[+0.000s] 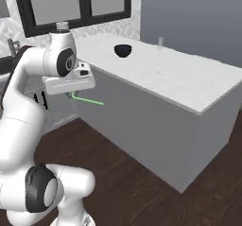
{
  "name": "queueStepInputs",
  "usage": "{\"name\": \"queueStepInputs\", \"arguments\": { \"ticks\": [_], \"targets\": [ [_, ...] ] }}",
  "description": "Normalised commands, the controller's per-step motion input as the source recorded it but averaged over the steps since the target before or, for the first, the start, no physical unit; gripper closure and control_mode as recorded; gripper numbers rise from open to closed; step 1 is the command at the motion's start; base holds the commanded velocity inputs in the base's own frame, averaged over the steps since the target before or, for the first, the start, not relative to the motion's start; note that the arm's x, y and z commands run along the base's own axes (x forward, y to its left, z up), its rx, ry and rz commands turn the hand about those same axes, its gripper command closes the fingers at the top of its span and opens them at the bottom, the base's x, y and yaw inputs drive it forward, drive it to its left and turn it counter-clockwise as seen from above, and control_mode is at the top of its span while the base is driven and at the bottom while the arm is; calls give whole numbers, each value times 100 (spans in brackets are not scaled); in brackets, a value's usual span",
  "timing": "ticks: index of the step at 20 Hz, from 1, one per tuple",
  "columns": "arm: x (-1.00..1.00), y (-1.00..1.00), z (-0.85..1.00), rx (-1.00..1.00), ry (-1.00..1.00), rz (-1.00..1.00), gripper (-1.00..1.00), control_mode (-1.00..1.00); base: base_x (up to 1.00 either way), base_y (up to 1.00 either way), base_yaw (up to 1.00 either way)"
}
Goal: Take a straw from the drawer in front and place it inside the glass cup on the dining counter.
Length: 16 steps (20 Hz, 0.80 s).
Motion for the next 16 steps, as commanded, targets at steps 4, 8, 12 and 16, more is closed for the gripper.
{"name": "queueStepInputs", "arguments": {
  "ticks": [4, 8, 12, 16],
  "targets": [
    [0, 0, 0, 0, 0, 0, 100, 100, 1, -99, -70],
    [0, 0, 0, 0, 0, 0, 100, 100, 41, -100, -48],
    [0, 0, 0, 0, 0, 0, 100, 100, 78, -99, -34],
    [0, 0, 0, 0, 0, 0, 100, 100, 100, -79, -14]
  ]
}}
